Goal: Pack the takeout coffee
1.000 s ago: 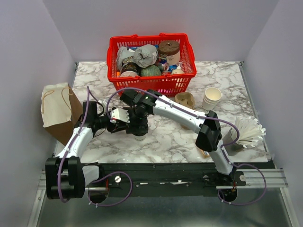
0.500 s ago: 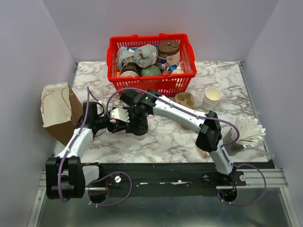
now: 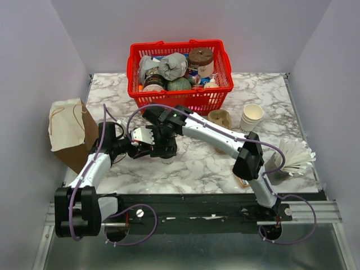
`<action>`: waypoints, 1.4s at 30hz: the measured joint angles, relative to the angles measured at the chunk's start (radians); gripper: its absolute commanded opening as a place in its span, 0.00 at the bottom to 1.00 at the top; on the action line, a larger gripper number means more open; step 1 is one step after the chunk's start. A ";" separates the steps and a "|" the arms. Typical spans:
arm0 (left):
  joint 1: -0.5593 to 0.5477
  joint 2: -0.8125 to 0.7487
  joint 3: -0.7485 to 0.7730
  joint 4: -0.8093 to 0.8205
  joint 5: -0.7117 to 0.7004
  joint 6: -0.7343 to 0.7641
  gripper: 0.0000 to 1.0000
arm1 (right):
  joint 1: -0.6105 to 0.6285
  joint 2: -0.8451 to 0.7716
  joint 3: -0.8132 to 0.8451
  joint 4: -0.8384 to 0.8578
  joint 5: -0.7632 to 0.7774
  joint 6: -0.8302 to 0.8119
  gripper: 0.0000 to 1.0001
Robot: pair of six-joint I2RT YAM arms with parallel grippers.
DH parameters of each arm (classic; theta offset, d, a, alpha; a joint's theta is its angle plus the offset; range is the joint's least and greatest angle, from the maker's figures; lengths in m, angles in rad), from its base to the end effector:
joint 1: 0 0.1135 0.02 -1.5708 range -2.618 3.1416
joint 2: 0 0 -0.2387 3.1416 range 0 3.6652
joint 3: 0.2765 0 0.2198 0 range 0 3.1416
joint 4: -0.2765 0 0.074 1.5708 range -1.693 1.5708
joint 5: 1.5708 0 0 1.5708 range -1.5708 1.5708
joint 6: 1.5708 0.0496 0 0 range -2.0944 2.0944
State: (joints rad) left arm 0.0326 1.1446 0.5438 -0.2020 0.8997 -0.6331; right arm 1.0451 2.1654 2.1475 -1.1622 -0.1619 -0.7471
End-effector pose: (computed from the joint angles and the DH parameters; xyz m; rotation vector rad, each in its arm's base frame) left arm 0.2037 -0.0322 0.1854 -0.3317 2.3508 -1.3533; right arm 0.2004 0.3613 0.2538 -2.1858 1.6917 0.3029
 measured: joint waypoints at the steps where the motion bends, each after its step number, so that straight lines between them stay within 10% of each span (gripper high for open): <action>1: 0.000 0.000 0.000 0.000 0.002 0.000 0.64 | 0.000 0.000 -0.001 0.000 0.000 -0.001 0.89; 42: -0.068 0.146 0.066 0.125 0.074 -0.029 0.64 | -0.063 0.011 -0.014 0.002 -0.109 0.077 0.90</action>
State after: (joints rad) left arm -0.0353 1.2911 0.6094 -0.0769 0.9737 -0.6624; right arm 0.9825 2.1761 2.1330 -1.1606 -0.2714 -0.6704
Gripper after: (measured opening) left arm 0.643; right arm 0.896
